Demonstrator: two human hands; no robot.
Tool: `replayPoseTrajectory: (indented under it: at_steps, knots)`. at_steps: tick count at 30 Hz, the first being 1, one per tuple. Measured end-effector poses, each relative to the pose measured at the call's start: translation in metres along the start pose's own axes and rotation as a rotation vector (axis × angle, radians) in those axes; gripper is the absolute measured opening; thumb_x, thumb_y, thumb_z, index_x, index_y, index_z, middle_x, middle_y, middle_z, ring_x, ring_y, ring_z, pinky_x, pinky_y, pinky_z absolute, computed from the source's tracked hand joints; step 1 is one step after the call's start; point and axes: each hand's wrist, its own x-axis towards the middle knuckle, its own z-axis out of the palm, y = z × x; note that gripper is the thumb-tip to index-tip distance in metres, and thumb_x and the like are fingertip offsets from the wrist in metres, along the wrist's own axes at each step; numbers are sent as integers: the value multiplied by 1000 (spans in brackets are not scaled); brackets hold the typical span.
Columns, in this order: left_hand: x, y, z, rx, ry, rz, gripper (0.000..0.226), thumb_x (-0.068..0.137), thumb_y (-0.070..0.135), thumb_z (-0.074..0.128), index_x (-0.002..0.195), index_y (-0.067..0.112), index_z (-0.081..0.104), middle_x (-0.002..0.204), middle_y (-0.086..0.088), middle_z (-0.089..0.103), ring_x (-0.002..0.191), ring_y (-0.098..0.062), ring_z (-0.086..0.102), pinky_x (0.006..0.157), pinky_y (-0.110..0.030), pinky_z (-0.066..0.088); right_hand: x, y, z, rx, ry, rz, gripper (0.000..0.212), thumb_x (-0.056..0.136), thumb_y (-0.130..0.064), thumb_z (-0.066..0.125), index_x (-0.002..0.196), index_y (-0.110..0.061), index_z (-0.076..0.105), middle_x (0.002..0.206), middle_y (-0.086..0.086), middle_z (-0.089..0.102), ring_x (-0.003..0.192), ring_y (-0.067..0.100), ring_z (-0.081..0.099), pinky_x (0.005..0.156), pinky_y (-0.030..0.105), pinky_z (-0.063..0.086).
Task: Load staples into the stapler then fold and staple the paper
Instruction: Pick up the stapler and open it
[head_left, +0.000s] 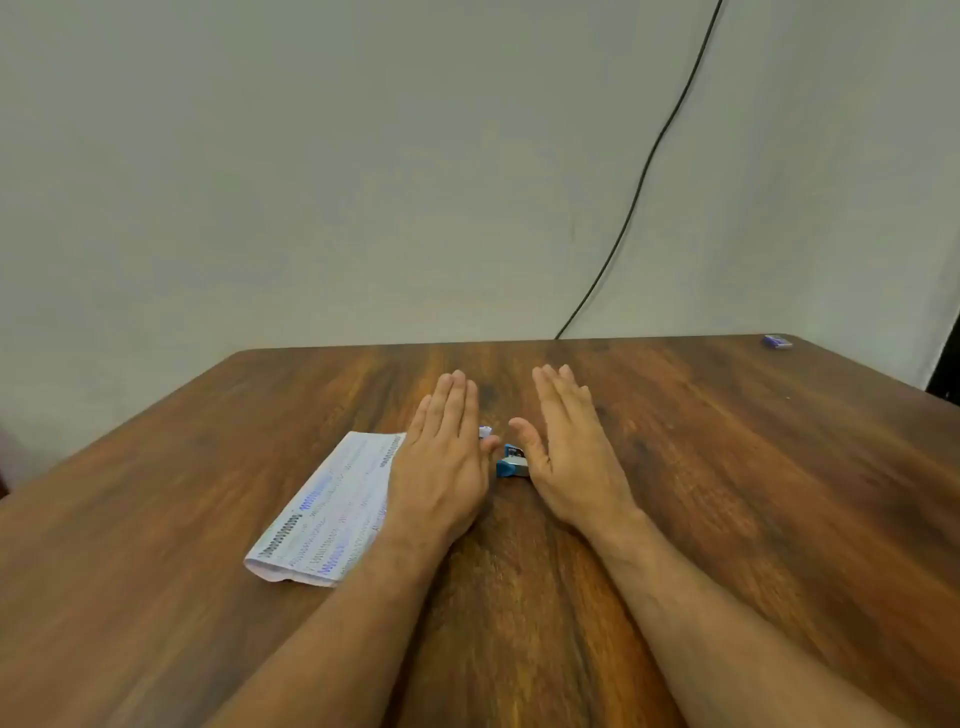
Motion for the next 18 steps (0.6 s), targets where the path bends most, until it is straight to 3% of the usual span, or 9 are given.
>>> replayPoseTrajectory:
  at_steps: [5,8,10,13,18]
  knots:
    - [2,-4,1,-6,11,0,79,104,50,1,150,-2,39,159,-20,38,150,-30,31,121,-40,20,-2,7,4,56,-62,20,51,105,-23,43,156,-18,35,163,-1,35,154,10,16,118,20,8]
    - [2,-5,6,-11,-54,22,77,102,49,1,154,1,32,163,-16,30,154,-27,23,124,-36,12,-3,8,5,77,-89,46,47,98,-12,50,145,-18,52,147,1,53,143,14,36,120,25,21]
    - [2,-5,7,-23,-90,-9,70,104,44,7,155,2,29,165,-15,27,155,-26,19,125,-34,9,-4,8,3,71,-63,52,43,92,-11,56,134,-19,62,133,0,63,130,14,46,115,28,35]
    - [2,-3,4,-38,-138,-22,55,108,29,22,158,6,23,168,-11,21,156,-22,13,124,-30,3,-6,2,0,24,-102,51,44,84,-21,59,127,-25,65,126,-6,65,121,13,49,104,30,42]
    - [3,0,-1,-49,-189,-3,58,101,13,37,158,10,25,168,-6,23,156,-17,15,123,-26,6,-3,-1,1,10,-178,125,42,82,-30,60,124,-29,63,122,-6,63,116,18,53,100,41,47]
